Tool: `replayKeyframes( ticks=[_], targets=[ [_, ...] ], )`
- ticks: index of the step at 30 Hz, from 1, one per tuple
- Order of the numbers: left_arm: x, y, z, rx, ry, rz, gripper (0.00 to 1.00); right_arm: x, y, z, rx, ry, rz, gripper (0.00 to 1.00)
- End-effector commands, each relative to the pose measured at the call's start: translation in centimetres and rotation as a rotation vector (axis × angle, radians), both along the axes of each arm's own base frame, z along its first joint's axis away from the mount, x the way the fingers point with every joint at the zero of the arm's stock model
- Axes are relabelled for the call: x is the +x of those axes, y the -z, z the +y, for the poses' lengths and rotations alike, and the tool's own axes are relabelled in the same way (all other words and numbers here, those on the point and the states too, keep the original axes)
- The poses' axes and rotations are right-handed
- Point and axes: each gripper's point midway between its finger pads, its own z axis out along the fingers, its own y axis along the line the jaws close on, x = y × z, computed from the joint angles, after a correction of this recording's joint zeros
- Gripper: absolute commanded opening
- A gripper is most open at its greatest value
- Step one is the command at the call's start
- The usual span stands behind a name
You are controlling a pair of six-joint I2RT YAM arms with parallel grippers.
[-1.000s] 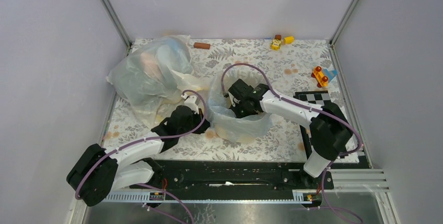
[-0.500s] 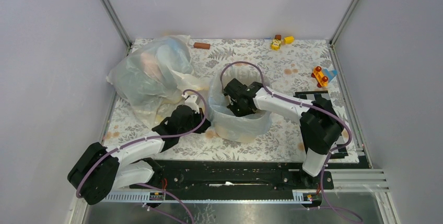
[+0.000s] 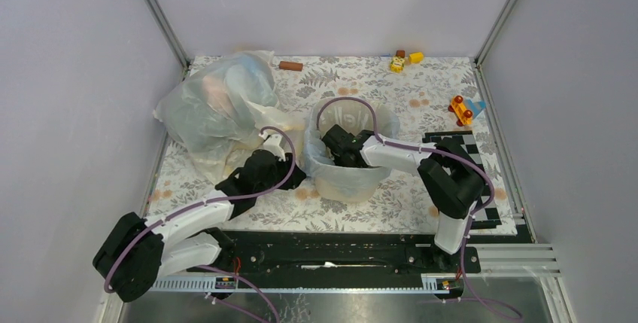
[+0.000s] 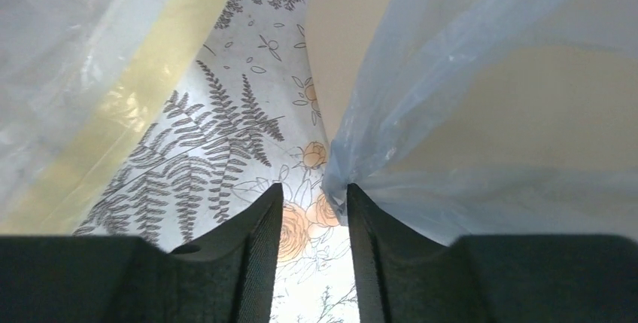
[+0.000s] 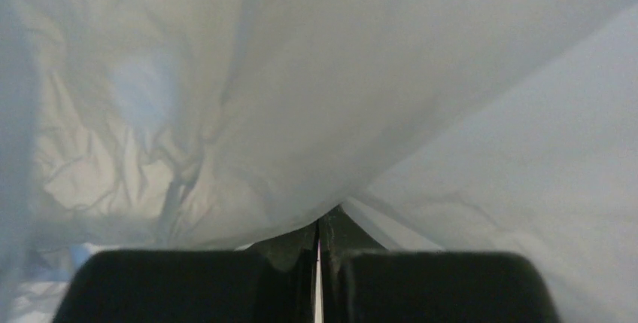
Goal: Put the trash bags into the trash bin
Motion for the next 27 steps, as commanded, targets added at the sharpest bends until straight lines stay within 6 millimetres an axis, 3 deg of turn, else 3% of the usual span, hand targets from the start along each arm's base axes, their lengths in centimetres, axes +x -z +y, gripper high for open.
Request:
replayKeyframes(
  ticks=[1, 5, 11, 16, 21, 25, 27],
  targets=[
    [1.2, -3.3, 0.7, -0.007, -0.062, -0.073, 0.43, -2.2, 2.8, -1.7, -0.055, -0.001, 0.080, 0.00],
    [0.9, -4.7, 1.3, -0.013, -0.084, -0.081, 0.51, -1.8, 1.9, -1.4, -0.026, -0.005, 0.042, 0.00],
    [0.7, -7.7, 2.7, 0.002, -0.138, -0.095, 0.55, -0.5, -1.5, -0.4, 0.031, 0.000, -0.030, 0.00],
    [0.2, -13.3, 3.5, -0.052, -0.159, -0.158, 0.62, -0.3, -2.4, -0.4, 0.033, -0.003, -0.041, 0.00],
    [0.5, -19.6, 2.7, -0.126, -0.125, -0.249, 0.75, -0.2, -2.6, -0.3, 0.042, -0.002, -0.045, 0.00],
    [1.9, -23.5, 1.1, -0.141, -0.087, -0.301, 0.76, -0.1, -3.0, -0.1, 0.051, -0.001, -0.052, 0.00],
    [2.5, -24.3, -0.2, -0.156, -0.053, -0.303, 0.71, 0.0, -3.1, 0.0, 0.052, -0.003, -0.055, 0.00]
  ],
)
